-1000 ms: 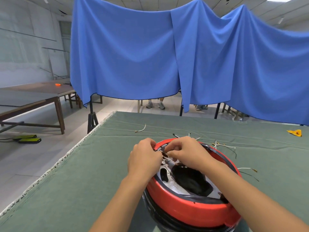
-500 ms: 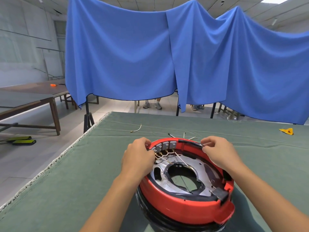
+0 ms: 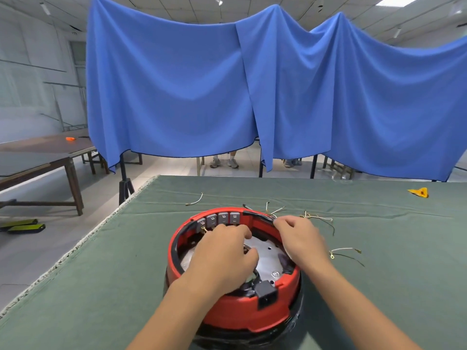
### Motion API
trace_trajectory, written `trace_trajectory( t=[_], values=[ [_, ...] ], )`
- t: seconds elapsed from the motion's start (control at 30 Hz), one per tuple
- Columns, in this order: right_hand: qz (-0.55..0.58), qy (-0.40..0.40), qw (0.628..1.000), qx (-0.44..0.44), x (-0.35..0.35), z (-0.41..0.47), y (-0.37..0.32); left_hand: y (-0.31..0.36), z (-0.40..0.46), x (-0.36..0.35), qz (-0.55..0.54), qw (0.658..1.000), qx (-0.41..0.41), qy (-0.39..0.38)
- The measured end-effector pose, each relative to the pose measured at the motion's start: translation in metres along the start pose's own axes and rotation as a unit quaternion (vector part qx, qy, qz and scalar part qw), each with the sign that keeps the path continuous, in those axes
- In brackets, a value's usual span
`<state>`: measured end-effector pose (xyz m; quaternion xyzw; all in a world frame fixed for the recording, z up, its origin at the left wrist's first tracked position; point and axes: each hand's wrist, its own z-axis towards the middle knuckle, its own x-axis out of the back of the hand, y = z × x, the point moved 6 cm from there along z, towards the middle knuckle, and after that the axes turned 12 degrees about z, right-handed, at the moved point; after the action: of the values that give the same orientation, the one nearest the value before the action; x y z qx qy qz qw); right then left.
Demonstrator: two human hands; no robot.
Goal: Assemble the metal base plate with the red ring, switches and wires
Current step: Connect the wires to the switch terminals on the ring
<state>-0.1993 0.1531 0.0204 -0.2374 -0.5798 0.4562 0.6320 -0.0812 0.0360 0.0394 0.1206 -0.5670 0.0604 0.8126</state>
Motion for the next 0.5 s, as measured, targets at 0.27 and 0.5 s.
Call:
trace_trajectory(
  t=[0.27,0.5],
  values=[
    [0.168,-0.029,0.985,0.035,0.005,0.018,0.030,0.008,0.007,-0.016,0.069,0.994,-0.036,-0.074],
    [-0.016,0.111,0.989,0.092,0.039,0.030,0.054,0.005,0.010,-0.022,0.035,0.994,-0.034,-0.098]
  ],
)
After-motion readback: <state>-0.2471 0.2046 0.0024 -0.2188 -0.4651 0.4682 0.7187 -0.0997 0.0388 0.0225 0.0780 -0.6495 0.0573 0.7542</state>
